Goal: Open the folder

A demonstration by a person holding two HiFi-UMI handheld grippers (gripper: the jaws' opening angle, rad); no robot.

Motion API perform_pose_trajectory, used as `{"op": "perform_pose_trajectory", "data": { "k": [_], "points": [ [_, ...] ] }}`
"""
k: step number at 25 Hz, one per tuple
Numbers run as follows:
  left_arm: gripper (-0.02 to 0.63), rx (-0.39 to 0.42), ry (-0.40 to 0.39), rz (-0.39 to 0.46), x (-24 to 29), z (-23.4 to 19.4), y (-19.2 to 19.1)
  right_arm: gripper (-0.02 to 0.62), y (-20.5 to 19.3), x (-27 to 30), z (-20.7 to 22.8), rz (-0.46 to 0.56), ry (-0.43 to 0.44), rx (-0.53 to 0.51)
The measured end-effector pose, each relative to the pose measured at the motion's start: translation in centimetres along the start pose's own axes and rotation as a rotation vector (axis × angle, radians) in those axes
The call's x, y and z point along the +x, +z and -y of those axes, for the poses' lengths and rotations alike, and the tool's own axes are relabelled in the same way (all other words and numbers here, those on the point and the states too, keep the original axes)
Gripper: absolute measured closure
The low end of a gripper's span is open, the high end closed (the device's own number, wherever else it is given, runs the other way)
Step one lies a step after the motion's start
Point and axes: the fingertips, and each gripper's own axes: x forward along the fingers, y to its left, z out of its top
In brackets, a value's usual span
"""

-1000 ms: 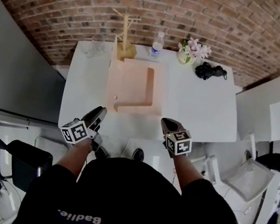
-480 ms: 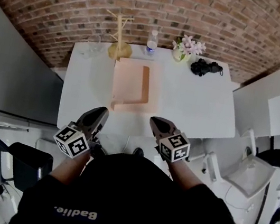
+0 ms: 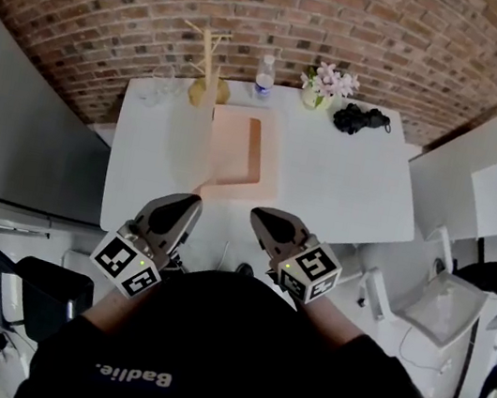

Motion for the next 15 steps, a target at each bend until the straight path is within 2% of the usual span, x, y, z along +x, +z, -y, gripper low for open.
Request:
{"op": "perform_pose_trajectory", "data": {
  "k": [5,15],
  "points": [
    [0.603,-0.047,-0.017,-0.024,0.4,0.4,-1.6,0.566,0.0,0.1,-1.7,0.038,0.044,-0.022],
    [0.603,-0.009,-0.064,-0.047,0.6,1.7,-2.2,0.566,0.4,0.3,-3.2,0.052,0.069,-0.057]
  ]
}}
